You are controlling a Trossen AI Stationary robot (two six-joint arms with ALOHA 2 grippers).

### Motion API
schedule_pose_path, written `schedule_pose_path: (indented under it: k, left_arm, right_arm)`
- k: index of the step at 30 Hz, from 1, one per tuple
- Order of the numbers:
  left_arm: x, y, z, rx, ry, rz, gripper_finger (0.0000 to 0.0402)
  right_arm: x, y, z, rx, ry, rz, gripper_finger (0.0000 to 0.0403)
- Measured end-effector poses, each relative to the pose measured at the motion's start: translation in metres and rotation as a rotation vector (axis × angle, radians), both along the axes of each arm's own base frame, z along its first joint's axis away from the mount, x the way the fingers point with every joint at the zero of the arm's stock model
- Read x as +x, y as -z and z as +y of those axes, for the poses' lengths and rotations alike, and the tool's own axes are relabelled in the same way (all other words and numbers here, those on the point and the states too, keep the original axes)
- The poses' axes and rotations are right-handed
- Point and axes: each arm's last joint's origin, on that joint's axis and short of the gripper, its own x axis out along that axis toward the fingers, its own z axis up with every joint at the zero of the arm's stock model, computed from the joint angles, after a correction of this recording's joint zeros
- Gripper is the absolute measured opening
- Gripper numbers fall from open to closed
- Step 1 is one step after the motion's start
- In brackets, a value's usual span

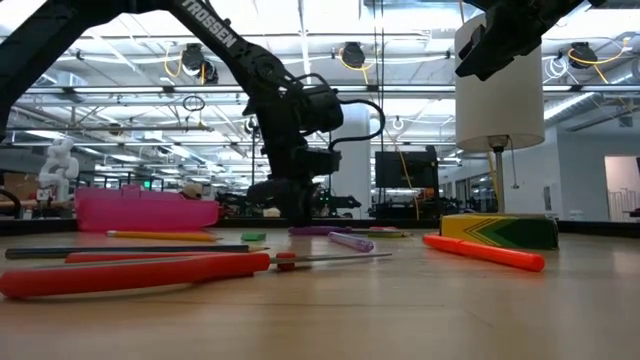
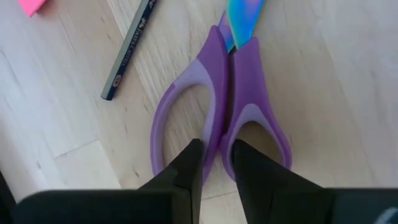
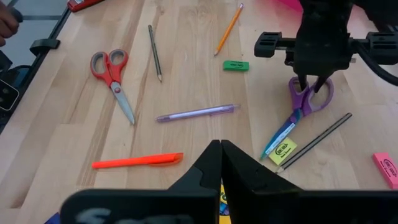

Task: Pack school essentials
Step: Put the violet scissors into the pink supply box

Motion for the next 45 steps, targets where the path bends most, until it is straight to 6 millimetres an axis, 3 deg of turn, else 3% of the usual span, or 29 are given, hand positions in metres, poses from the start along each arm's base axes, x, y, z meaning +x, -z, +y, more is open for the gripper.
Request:
schedule_pose_path:
  k: [8, 29, 32, 38, 45]
  left_arm:
    - [0.002, -0.005, -0.012, 0.051, -0.01, 0.016, 0.0099]
    - [-0.004, -0.037, -0.041, 0.084, -0.122, 0.018, 0.0101]
    - [-0.004, -0.037, -0.039, 0.045, -0.117, 0.002, 0.0102]
    - [-0.003, -0.028, -0.016, -0.045, -0.128, -0.047, 0.0109]
    - [-0.007, -0.027, -0.001, -0.124, -0.106, -0.078, 0.0166]
  right_arm:
    - [0.0, 0.0, 0.0, 0.0, 0.0, 0.0, 0.0]
    - [0.0, 0.0, 0.0, 0.0, 0.0, 0.002, 0.0]
    - [0.0, 0.0, 0.0, 0.0, 0.0, 0.006, 0.0]
    - [0.0, 0.0, 0.0, 0.0, 0.0, 0.006, 0.0]
    - [-0.001, 0.001, 0.0, 0.0, 0.0, 0.007, 0.0]
